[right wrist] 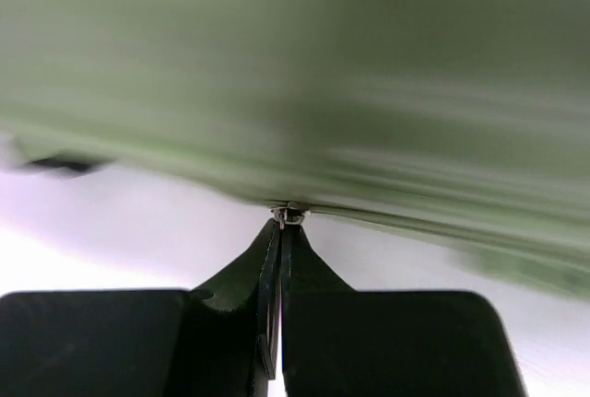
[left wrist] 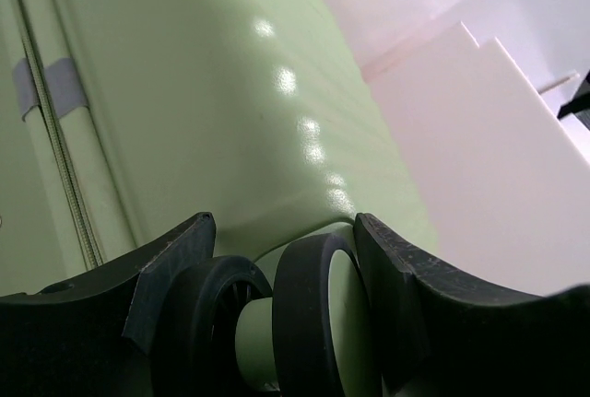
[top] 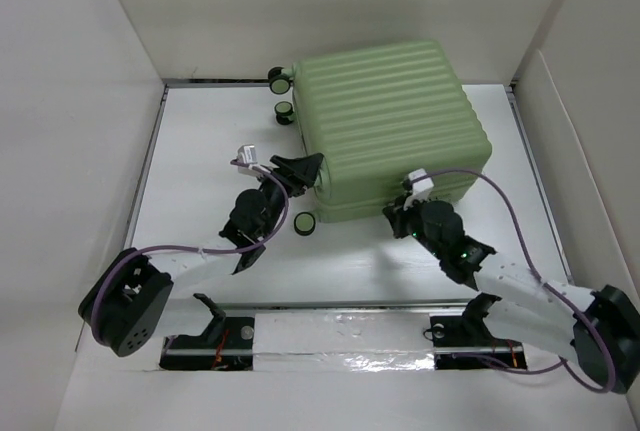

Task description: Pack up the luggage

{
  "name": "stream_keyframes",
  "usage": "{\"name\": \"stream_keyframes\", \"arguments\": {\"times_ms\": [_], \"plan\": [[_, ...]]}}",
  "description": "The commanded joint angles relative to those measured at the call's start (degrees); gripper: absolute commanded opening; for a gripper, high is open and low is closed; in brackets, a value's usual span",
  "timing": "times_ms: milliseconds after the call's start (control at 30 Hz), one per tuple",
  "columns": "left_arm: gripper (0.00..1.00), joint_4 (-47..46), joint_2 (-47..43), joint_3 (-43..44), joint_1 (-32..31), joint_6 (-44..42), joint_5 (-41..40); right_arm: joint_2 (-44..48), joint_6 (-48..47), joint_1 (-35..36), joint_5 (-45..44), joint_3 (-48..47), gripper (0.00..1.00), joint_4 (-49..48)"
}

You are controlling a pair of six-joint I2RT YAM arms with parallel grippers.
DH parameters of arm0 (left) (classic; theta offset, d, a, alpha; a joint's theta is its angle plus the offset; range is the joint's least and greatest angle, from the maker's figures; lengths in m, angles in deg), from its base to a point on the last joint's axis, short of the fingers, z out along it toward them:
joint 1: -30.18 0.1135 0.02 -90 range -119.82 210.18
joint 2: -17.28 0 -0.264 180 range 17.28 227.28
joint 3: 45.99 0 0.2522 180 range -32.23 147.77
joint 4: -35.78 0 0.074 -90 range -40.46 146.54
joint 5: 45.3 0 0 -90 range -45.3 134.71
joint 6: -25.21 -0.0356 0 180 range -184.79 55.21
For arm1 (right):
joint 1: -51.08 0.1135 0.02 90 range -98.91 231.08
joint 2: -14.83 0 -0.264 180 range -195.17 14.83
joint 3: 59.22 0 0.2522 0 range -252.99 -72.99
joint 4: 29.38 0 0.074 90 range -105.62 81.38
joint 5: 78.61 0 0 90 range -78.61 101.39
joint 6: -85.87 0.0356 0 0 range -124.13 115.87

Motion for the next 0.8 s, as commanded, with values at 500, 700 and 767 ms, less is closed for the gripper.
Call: {"name": "stream_keyframes", "arguments": {"times_ms": [500,700,767], "plan": [[0.0,13.9,1.14,9.29,-8.28,-5.87,27.78,4.51,-4.72,0.3,16.76,-6.1,0.0,-3.9],[0.0,8.81,14.14,19.92,-15.78,-5.35,28.74,12.61,-6.57,-11.13,23.62,-9.0,0.0,7.43],[0.0,5.91,16.53,21.51,-15.78,-3.94,28.92,15.78,-5.44,-11.76,26.61,-7.87,0.0,10.42]]}}
